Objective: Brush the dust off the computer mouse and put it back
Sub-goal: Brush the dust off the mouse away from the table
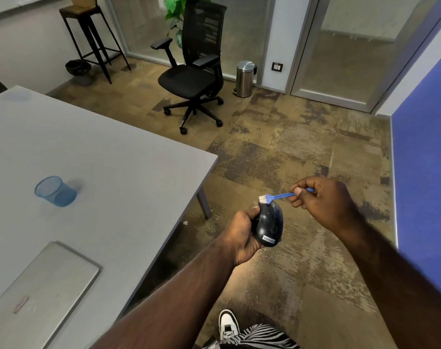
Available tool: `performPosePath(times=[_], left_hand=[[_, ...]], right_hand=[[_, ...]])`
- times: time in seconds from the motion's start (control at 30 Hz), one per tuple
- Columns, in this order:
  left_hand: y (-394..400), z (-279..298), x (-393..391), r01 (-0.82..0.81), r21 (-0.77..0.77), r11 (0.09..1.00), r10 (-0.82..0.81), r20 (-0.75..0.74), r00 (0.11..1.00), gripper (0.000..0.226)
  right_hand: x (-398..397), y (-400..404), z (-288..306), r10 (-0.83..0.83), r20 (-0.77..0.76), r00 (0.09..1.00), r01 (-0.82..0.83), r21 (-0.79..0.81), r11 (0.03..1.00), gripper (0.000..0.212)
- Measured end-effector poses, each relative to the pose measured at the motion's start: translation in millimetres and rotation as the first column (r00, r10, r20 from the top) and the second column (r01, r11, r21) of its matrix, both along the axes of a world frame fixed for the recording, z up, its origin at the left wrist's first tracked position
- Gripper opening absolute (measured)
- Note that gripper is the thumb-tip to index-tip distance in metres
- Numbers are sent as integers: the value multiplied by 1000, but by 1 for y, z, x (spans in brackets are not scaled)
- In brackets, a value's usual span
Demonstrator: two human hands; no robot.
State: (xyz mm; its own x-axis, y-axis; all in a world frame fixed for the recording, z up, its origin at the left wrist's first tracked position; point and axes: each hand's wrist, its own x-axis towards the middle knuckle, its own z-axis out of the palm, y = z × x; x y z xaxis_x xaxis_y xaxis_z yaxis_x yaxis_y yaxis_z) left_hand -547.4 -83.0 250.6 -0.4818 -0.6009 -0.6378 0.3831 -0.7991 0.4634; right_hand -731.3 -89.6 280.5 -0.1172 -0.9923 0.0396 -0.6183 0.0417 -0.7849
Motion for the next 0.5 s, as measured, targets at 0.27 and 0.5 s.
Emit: performPosePath(times=[0.27, 0.5], left_hand=[[0, -1, 3, -14, 18, 1000, 13, 7, 1000, 44], [-5, -3, 5, -48, -8, 999, 48, 43, 998, 49]], right_hand=[[-5, 0, 9, 46, -36, 998, -45, 15, 999, 19], [-11, 13, 12, 224, -23, 974, -224, -29, 974, 24]])
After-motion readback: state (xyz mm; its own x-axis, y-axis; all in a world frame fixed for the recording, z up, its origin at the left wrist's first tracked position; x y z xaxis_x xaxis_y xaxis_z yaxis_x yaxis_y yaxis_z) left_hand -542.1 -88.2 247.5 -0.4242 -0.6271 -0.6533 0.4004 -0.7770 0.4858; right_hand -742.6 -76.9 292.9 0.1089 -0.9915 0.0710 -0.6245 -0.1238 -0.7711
